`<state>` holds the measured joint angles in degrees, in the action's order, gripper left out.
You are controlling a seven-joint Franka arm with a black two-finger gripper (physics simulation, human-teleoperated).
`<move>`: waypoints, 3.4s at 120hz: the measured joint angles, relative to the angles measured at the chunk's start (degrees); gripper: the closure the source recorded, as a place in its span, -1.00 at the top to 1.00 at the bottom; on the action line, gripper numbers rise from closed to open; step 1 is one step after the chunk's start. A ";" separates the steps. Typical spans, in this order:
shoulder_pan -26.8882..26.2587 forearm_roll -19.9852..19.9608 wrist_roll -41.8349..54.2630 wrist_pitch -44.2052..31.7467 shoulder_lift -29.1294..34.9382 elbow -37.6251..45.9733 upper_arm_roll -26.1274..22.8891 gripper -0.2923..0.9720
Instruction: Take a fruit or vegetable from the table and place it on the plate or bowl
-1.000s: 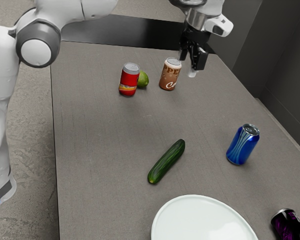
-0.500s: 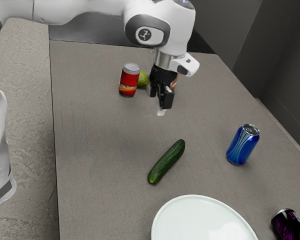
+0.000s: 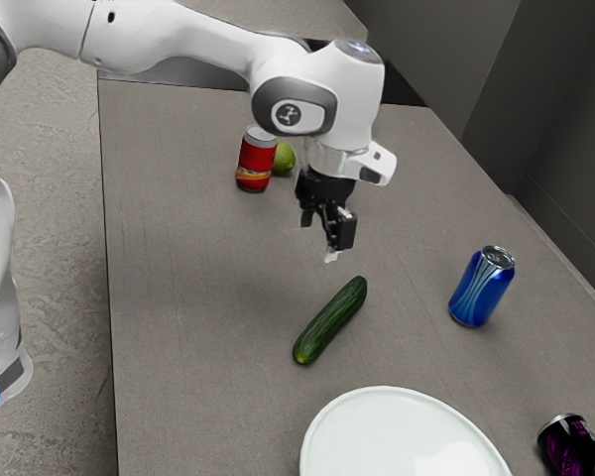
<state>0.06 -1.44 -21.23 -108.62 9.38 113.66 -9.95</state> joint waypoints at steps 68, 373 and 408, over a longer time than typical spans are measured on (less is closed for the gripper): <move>-0.42 -0.73 -7.61 -6.48 -4.91 1.54 -3.70 0.54; -2.76 3.82 -14.87 0.82 -7.05 -9.92 -17.48 -0.27; -6.80 8.38 -14.88 7.32 -21.23 -26.45 -17.61 -0.28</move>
<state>-6.75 6.93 -36.11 -101.30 -11.85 87.21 -27.56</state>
